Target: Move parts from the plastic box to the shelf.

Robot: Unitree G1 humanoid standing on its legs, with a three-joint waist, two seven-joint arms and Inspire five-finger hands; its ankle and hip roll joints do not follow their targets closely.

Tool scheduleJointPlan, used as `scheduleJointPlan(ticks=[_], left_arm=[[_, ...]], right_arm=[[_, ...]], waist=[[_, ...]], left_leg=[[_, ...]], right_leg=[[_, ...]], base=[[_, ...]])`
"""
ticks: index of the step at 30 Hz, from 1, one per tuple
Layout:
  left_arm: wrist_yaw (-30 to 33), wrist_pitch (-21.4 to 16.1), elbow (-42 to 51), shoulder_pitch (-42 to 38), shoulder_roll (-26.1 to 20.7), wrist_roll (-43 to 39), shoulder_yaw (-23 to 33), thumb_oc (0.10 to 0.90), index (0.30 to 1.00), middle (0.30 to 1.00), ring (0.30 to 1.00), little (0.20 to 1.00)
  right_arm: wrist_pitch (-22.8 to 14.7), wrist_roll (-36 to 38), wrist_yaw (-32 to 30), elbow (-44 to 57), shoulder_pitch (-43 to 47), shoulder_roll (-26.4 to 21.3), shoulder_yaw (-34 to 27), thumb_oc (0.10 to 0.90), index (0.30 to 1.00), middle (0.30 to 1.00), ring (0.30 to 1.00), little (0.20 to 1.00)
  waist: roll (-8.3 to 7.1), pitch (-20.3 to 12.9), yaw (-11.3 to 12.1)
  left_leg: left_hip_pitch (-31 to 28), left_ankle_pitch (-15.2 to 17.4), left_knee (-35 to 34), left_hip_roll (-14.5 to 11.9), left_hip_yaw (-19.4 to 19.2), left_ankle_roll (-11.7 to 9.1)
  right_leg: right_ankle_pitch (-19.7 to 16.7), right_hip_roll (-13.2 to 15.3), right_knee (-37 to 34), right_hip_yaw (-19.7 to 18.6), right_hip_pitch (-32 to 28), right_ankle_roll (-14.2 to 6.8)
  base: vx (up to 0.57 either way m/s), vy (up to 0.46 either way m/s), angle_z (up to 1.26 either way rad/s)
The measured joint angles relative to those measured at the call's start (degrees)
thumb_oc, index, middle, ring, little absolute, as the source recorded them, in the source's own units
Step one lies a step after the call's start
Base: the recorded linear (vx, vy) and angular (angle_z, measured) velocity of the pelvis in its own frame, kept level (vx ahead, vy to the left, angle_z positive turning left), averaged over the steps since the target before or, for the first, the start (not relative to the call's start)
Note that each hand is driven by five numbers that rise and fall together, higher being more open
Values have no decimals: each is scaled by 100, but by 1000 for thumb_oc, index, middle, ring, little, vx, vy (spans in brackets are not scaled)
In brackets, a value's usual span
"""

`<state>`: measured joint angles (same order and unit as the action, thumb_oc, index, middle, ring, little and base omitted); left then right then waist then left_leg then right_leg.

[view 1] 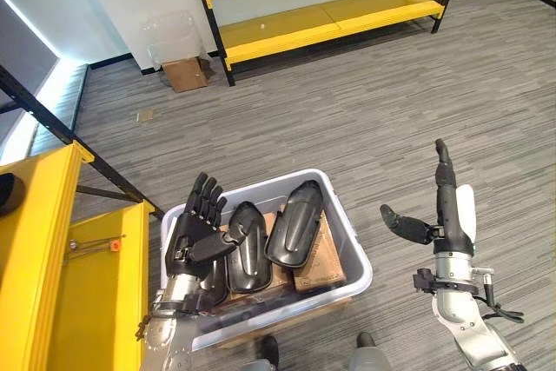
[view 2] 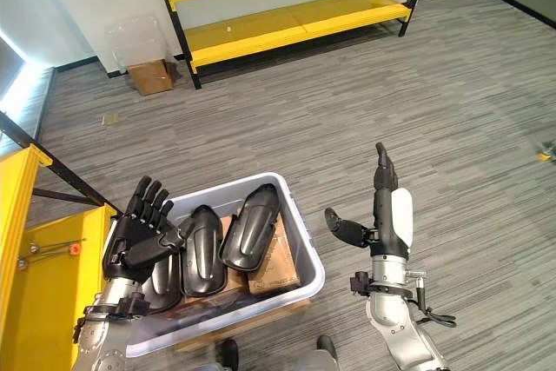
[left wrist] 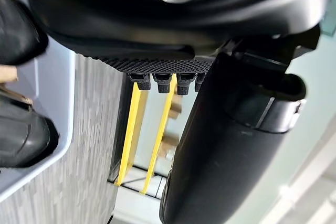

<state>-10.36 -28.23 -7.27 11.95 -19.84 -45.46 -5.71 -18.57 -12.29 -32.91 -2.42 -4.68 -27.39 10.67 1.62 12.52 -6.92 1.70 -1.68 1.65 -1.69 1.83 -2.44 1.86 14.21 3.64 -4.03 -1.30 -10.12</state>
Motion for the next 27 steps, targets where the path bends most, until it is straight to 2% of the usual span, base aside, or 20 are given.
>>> scheduleJointPlan(ticks=[2, 5, 7, 8, 10, 12, 14, 20, 24, 27], left_arm=[[-70, -77, 0, 40, -1, -65, 58, 900, 1000, 1000, 1000, 1000], [-169, -90, 8, 39, -3, -142, 76, 900, 1000, 1000, 1000, 1000], [-193, -89, 12, 17, 4, -145, 46, 900, 1000, 1000, 1000, 1000], [-267, -87, 25, 39, 7, -151, 30, 900, 1000, 1000, 1000, 1000], [-330, -70, 24, -14, 12, -155, 15, 900, 1000, 1000, 1000, 1000], [-526, -69, 23, -136, 9, -159, -42, 900, 1000, 1000, 1000, 1000], [-543, -64, 24, -285, 10, -152, -215, 900, 1000, 1000, 1000, 1000], [-528, -60, 30, -469, -32, -139, -316, 900, 1000, 1000, 1000, 1000], [-500, -54, 47, -456, -220, -94, -294, 900, 1000, 1000, 1000, 1000], [-485, -33, 51, -481, -217, -84, -299, 900, 1000, 1000, 1000, 1000]], right_arm=[[7, -1, 58, 8, -2, 13, 40, 900, 1000, 1000, 1000, 1000], [44, 1, 68, 13, -6, 3, 39, 900, 1000, 1000, 1000, 1000], [162, 2, 66, 20, -45, -10, 29, 900, 1000, 1000, 1000, 1000], [242, 1, 67, 19, -60, -18, 31, 900, 1000, 1000, 1000, 1000], [283, -4, 14, 41, -123, 0, 29, 900, 1000, 1000, 1000, 1000], [342, -13, -50, 44, -175, 4, 1, 900, 1000, 1000, 1000, 1000], [392, -64, -109, 44, -177, 5, -28, 900, 1000, 1000, 1000, 1000], [389, -106, -170, 52, -182, 44, -28, 900, 1000, 1000, 1000, 1000], [389, -106, -158, 86, -182, 49, -38, 900, 1000, 1000, 1000, 1000], [390, -106, -158, 227, -178, 60, -36, 900, 1000, 1000, 1000, 1000]], waist=[[1, 1, 19], [51, -1, -34], [76, -2, -151], [129, 22, -104], [124, 23, -116], [127, 22, -193], [132, 23, -226], [41, 33, -233], [-15, 43, -193], [-34, 46, -107]], left_leg=[[-50, -83, -160, -23, -22, 1], [-87, -263, -508, -272, -552, 13], [-90, -396, -617, -430, -1027, 64], [-89, -574, -617, -508, -1132, -77], [-83, -623, -632, -464, -1096, -153], [-73, -566, -631, -429, -1301, -122], [-83, -591, -617, -410, -1560, -89], [-134, -549, -610, -206, -1650, 45], [-291, -504, -644, -211, -1801, 83], [-279, -495, -646, -224, -1946, 96]], right_leg=[[-122, 9, -246, 75, -127, -41], [-207, 0, -461, 404, -260, -38], [-240, -24, -576, 666, -362, -29], [-239, -82, -594, 741, -398, -30], [-242, -37, -689, 954, -566, -35], [-240, 56, -693, 1268, -705, -33], [-230, 152, -526, 1362, -673, -32], [-248, 370, -227, 1414, -533, -28], [-372, 381, -100, 1517, -513, 64], [-491, 379, -9, 1646, -338, 221]], base=[[7, 55, 16], [-19, 68, 42], [-22, 54, 54], [-33, 81, 41], [-26, 125, 43], [8, 178, 57], [39, 158, 28], [73, 160, -3], [51, 176, -19], [48, 171, -26]])
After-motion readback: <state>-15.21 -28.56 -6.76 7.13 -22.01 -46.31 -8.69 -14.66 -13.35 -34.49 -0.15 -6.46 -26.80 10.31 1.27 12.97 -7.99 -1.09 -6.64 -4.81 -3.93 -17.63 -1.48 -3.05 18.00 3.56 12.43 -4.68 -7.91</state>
